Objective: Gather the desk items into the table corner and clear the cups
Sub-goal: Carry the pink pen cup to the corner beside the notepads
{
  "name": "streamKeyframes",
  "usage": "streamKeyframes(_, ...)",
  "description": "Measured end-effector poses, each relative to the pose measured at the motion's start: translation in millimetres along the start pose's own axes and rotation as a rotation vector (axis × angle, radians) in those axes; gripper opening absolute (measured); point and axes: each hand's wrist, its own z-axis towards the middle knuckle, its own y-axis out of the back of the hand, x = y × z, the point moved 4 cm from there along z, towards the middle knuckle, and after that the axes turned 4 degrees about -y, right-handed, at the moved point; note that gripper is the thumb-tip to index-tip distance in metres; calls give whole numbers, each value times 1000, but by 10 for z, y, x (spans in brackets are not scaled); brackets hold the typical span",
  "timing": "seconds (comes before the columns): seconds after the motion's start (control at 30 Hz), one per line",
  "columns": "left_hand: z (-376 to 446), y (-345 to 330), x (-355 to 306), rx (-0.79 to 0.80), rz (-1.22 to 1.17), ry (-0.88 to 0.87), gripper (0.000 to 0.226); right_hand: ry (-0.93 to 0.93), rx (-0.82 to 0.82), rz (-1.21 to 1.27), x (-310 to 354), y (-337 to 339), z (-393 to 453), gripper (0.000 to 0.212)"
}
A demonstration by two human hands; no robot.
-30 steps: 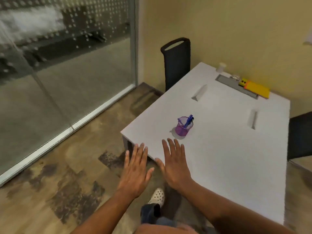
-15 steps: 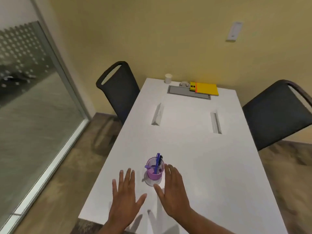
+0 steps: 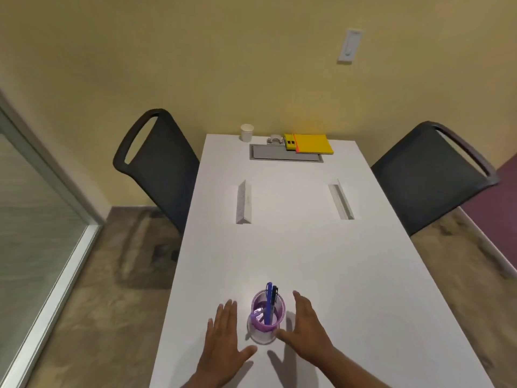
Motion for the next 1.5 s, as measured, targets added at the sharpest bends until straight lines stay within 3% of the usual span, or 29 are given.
streamKeyframes(0.27,315,199,-159,163,-271,-141,121,-93,79,143,73,-124,244,121)
streamKeyframes(0.37,369,219,-212,205,-372,-210,108,-61,102,174,118,-140,293,111)
streamKeyframes(0.47,415,200,-210,212,-454,-219,87,-22,89,239,107,-168,329,87)
streamKeyframes(0.57,492,146,-211,170,-521,-220,82,-10,83,327,120,-215,356,83)
streamKeyframes(0.97,428,326,-346,74,-470,-312,75,46,-9,424,210,-33,175,80)
streamKeyframes(1.13,301,246,-444,71,-525,-331,86,45,-39,450,136,53,-54,82)
streamKeyframes(1.3,260,86,-817,77,-570,-412,73,12,-130,497,-94,112,-437,86)
streamKeyframes(1.37,145,48,-1017,74,-614,-455,58,-16,-184,520,-252,149,-622,87)
streamKeyframes(1.5,-168,26,-1534,122,-605,-627,65,-86,-293,579,-643,257,-1068,88)
